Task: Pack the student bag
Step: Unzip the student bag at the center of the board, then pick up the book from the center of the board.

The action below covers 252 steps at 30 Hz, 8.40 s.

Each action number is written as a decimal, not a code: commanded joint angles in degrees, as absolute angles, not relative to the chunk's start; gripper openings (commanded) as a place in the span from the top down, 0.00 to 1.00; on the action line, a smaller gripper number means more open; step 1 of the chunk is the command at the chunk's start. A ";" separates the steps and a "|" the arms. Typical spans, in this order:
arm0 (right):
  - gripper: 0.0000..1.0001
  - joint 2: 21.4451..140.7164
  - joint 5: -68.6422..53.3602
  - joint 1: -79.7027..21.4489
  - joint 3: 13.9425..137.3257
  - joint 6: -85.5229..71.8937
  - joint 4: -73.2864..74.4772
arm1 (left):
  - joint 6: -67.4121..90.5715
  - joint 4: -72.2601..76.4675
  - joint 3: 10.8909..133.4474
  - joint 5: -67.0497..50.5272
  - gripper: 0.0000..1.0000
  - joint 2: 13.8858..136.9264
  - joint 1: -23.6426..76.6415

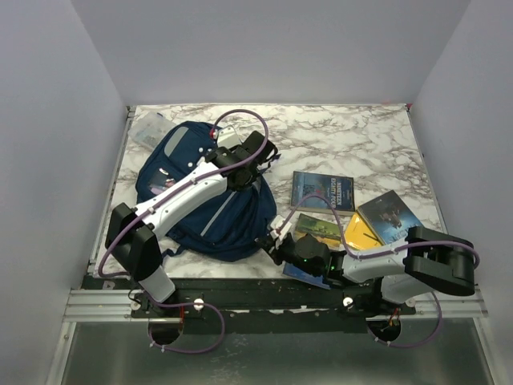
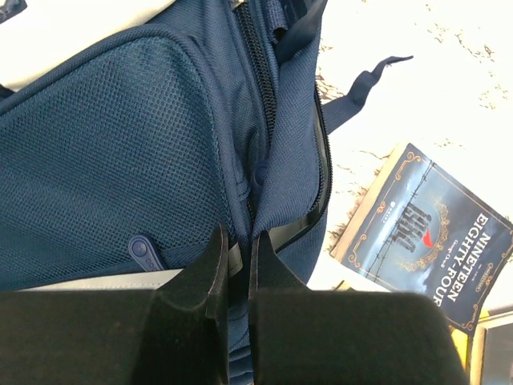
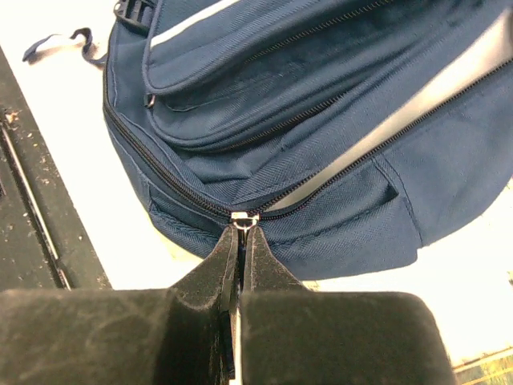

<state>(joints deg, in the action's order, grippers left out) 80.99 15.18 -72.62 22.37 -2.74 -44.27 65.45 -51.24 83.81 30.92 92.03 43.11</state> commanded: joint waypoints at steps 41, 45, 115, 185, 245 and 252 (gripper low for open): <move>1.00 92.08 -0.35 -67.41 11.00 -6.72 -74.55 | 31.42 -42.43 70.95 13.20 0.73 101.56 55.61; 1.00 92.16 -0.27 -67.45 11.33 -6.50 -73.65 | 29.69 -41.16 70.90 11.16 0.89 102.67 54.53; 1.00 79.32 12.08 -74.51 8.83 -9.87 -59.34 | 24.70 -46.54 74.14 35.21 1.00 105.04 57.97; 0.00 45.17 35.97 -53.36 22.11 -61.52 18.70 | 24.13 -29.43 55.29 14.19 1.00 65.56 47.64; 0.00 48.45 19.47 -48.43 18.51 -66.26 27.82 | 67.86 -9.54 60.33 -10.52 0.27 105.12 58.01; 0.00 46.69 16.43 -48.45 16.38 -67.00 24.92 | 70.05 -3.13 58.21 -17.12 0.54 102.42 57.83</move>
